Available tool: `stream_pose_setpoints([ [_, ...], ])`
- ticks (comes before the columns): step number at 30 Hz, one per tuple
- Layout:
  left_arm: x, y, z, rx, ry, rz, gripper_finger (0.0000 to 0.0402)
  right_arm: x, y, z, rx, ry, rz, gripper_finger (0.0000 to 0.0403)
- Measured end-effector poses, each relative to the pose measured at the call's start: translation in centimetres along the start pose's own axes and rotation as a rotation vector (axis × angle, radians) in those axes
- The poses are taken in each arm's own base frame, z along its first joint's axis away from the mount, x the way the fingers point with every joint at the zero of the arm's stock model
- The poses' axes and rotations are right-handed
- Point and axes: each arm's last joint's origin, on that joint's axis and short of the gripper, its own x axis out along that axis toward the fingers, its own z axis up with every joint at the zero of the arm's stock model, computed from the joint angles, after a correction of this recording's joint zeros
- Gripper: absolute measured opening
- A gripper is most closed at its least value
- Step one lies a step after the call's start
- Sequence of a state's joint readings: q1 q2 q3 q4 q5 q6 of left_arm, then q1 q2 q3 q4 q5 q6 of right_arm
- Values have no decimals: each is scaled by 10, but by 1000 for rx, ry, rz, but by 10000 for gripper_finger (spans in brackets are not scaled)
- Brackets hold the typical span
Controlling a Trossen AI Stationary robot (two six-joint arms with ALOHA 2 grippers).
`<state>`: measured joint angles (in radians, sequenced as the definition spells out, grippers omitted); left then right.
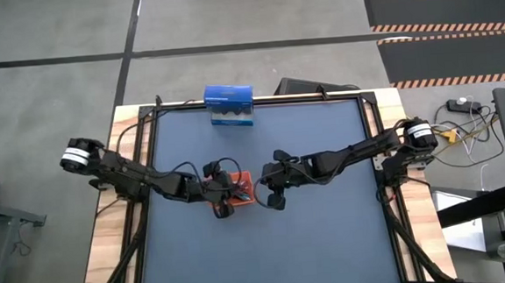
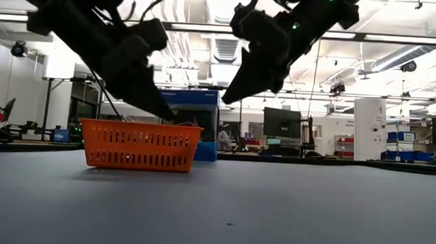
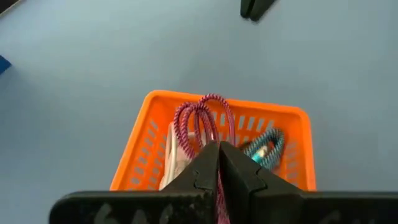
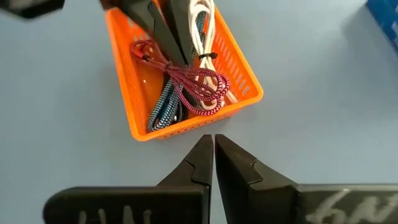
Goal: Pick and place USB-C Cables
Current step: Put the red charger cable into the orange bin, then return to Home Position
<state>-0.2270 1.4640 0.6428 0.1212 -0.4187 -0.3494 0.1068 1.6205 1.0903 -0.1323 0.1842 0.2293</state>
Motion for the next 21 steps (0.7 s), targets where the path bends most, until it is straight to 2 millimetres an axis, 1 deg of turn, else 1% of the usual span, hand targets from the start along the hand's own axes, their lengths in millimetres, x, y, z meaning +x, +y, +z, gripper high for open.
stream_pose_setpoints([
  [5, -28, -1, 5, 114, -37, -48, 0, -17, 4, 1, -74, -33, 21, 9],
  [8, -49, -2, 3, 206, -121, -105, 0, -29, 3, -3, -105, -57, 30, 9],
  [11, -66, 5, -3, 211, -223, -189, 0, -43, -2, -11, -152, -116, 37, 9],
  [16, -86, 24, -20, 158, -433, -262, 0, -63, -12, -25, -205, -239, 45, 9],
  [21, -98, 41, -43, 126, -550, -277, 0, -84, -27, -36, -201, -332, 26, 9],
])
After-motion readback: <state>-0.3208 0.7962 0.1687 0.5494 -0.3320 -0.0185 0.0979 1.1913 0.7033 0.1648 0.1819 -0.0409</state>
